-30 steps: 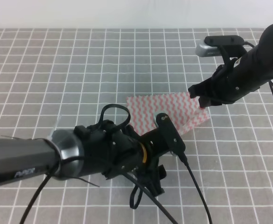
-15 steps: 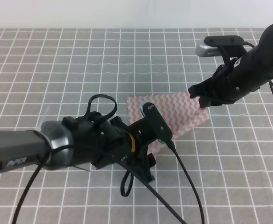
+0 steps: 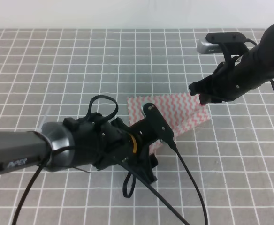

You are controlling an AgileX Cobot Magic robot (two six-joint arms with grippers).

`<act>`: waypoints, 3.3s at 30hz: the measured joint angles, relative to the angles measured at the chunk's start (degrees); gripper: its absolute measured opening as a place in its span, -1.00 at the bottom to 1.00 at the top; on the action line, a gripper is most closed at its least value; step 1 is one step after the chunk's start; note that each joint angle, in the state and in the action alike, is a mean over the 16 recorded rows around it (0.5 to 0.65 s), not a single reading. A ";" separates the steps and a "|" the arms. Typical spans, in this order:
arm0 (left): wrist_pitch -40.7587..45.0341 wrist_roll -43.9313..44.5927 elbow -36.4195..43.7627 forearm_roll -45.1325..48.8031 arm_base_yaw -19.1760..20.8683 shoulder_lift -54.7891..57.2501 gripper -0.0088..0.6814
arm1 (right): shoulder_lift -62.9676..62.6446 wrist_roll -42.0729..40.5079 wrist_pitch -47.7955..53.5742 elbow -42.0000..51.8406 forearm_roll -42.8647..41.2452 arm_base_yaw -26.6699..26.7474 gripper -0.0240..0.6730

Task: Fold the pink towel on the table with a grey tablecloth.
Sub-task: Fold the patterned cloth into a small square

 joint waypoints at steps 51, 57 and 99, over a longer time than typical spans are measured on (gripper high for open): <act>7.08 0.13 -13.71 3.76 4.87 4.34 -0.98 | 4.42 1.01 2.17 0.00 -6.89 -0.02 -0.98; 8.62 0.26 -16.57 4.59 5.76 6.03 -0.98 | 4.45 1.40 0.32 0.00 -7.35 -0.02 -0.98; 4.06 4.49 -19.31 4.80 6.44 10.20 -0.98 | 4.56 0.27 -7.81 -0.02 -7.57 -0.01 -0.78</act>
